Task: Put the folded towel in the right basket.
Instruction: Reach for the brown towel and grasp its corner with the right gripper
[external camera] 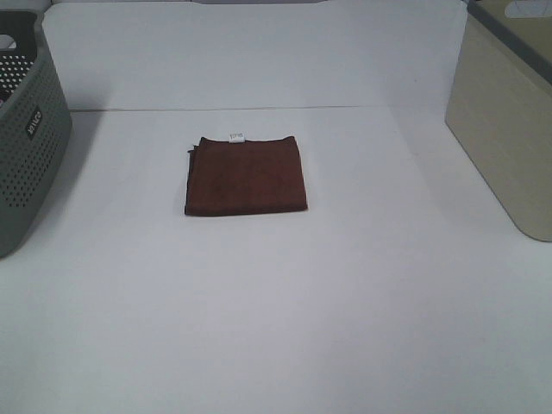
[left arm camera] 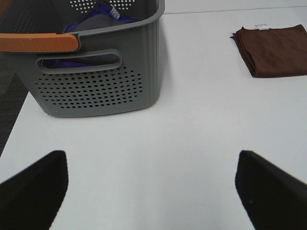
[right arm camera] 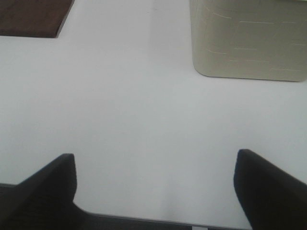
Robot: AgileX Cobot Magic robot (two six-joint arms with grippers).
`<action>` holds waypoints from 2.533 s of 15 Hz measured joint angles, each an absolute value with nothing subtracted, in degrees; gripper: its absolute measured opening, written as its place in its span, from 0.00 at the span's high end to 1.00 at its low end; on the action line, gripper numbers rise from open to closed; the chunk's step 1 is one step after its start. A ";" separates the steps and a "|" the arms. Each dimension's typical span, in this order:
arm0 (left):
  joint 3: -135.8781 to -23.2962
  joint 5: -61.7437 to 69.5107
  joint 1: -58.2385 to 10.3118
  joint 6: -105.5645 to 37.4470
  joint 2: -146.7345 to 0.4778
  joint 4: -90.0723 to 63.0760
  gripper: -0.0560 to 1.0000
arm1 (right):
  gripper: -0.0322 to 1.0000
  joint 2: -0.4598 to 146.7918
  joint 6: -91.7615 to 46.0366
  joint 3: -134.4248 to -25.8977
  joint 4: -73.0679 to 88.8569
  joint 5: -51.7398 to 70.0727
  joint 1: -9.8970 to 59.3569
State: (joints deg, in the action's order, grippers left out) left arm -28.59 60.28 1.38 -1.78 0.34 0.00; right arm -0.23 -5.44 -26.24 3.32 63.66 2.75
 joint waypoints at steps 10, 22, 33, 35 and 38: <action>-28.59 60.28 1.38 -1.78 0.34 0.00 0.11 | 0.14 -0.23 -5.44 -26.24 3.32 63.66 2.75; -28.59 60.28 1.38 -1.78 0.34 0.00 0.11 | 0.14 -0.23 -5.44 -26.24 3.32 63.66 2.75; -28.59 60.28 1.38 -1.78 0.34 0.00 0.11 | 0.14 -0.23 -5.44 -26.24 3.32 63.66 2.75; -28.59 60.28 1.38 -1.78 0.34 0.00 0.11 | 0.14 -0.23 -5.44 -26.24 3.32 63.66 2.75; -28.59 60.28 1.38 -1.78 0.34 0.00 0.11 | 0.14 -0.23 -5.44 -26.24 3.32 63.66 2.75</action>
State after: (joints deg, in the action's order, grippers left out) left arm -28.59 60.28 1.38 -1.78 0.34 0.00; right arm -0.23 -5.44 -26.24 3.32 63.66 2.75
